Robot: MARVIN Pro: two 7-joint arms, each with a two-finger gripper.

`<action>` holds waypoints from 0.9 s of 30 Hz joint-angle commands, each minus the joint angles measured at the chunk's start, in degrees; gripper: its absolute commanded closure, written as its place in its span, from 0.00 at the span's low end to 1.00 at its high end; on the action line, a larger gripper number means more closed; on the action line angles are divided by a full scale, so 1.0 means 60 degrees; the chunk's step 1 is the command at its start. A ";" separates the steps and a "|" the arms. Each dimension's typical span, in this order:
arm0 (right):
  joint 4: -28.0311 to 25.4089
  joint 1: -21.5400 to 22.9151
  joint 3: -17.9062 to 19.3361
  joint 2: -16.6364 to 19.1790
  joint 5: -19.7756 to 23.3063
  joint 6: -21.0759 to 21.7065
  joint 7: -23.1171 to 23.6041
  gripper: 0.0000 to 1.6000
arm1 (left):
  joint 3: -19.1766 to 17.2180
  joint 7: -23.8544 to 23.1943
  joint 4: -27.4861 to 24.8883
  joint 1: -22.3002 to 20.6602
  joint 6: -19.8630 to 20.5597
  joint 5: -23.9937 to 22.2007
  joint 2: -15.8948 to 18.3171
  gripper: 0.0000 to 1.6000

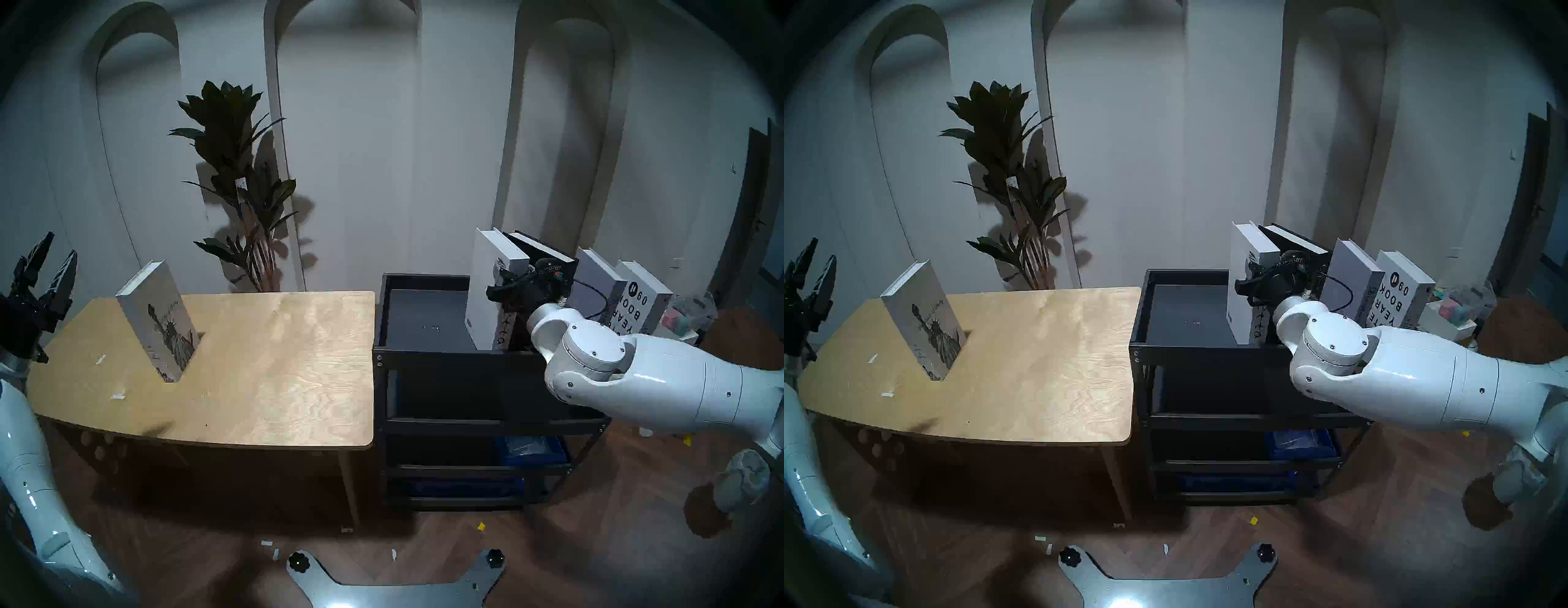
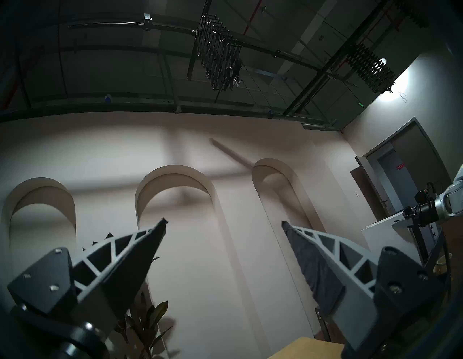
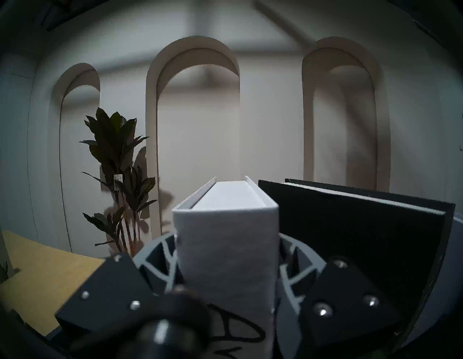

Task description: Move the books from the display table onto the shelf, standing them upright with spines facing out and tallest at one end

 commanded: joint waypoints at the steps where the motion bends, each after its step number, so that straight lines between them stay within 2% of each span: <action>1: -0.0034 0.0141 0.0150 -0.0002 -0.0004 -0.0094 -0.0005 0.52 | 0.0022 -0.0007 -0.0114 -0.0063 0.0012 0.0010 0.0119 0.00; 2: -0.0037 0.0145 0.0152 0.0002 -0.0001 -0.0091 -0.0005 0.44 | 0.0022 -0.0007 -0.0114 -0.0063 0.0012 0.0010 0.0119 0.00; 3: -0.0028 0.0149 0.0153 -0.0001 0.0005 -0.0085 -0.0004 0.45 | 0.0022 -0.0007 -0.0114 -0.0063 0.0012 0.0010 0.0119 0.00; 5: -0.0011 0.0153 0.0154 -0.0007 0.0013 -0.0083 0.0009 0.21 | 0.0022 -0.0007 -0.0114 -0.0063 0.0012 0.0010 0.0119 0.00; 6: -0.0005 0.0154 0.0154 -0.0009 0.0017 -0.0084 0.0012 0.13 | 0.0022 -0.0007 -0.0114 -0.0063 0.0012 0.0010 0.0119 0.00; 10: -0.0003 0.0164 0.0161 -0.0012 0.0044 -0.0085 0.0017 0.00 | 0.0022 -0.0007 -0.0114 -0.0063 0.0012 0.0010 0.0119 0.00; 14: 0.0009 0.0177 0.0165 -0.0036 0.0058 -0.0074 0.0036 0.00 | 0.0021 -0.0007 -0.0114 -0.0063 0.0012 0.0010 0.0119 0.00; 16: 0.0008 0.0189 0.0167 -0.0063 0.0058 -0.0057 0.0033 0.07 | 0.0021 -0.0007 -0.0114 -0.0063 0.0012 0.0010 0.0119 0.00; 19: -0.0011 0.0204 0.0170 -0.0092 0.0048 -0.0050 0.0017 0.08 | 0.0021 -0.0007 -0.0114 -0.0063 0.0012 0.0010 0.0119 0.00; 21: -0.0040 0.0223 0.0181 -0.0091 0.0044 -0.0037 -0.0004 0.21 | 0.0021 -0.0007 -0.0114 -0.0063 0.0012 0.0010 0.0119 0.00; 23: -0.0132 0.0265 0.0219 -0.0023 0.0036 -0.0036 -0.0039 0.15 | 0.0021 -0.0007 -0.0113 -0.0064 0.0011 0.0010 0.0119 0.00; 25: -0.0167 0.0280 0.0253 0.0003 0.0047 -0.0063 -0.0104 0.14 | 0.0021 -0.0008 -0.0113 -0.0064 0.0011 0.0010 0.0118 0.00; 26: -0.0210 0.0303 0.0278 0.0045 0.0071 -0.0064 -0.0108 0.00 | 0.0021 -0.0008 -0.0113 -0.0064 0.0010 0.0009 0.0118 0.00; 27: -0.0268 0.0305 0.0316 0.0088 0.0014 -0.0161 -0.0222 0.00 | 0.0021 -0.0008 -0.0112 -0.0064 0.0009 0.0009 0.0118 0.00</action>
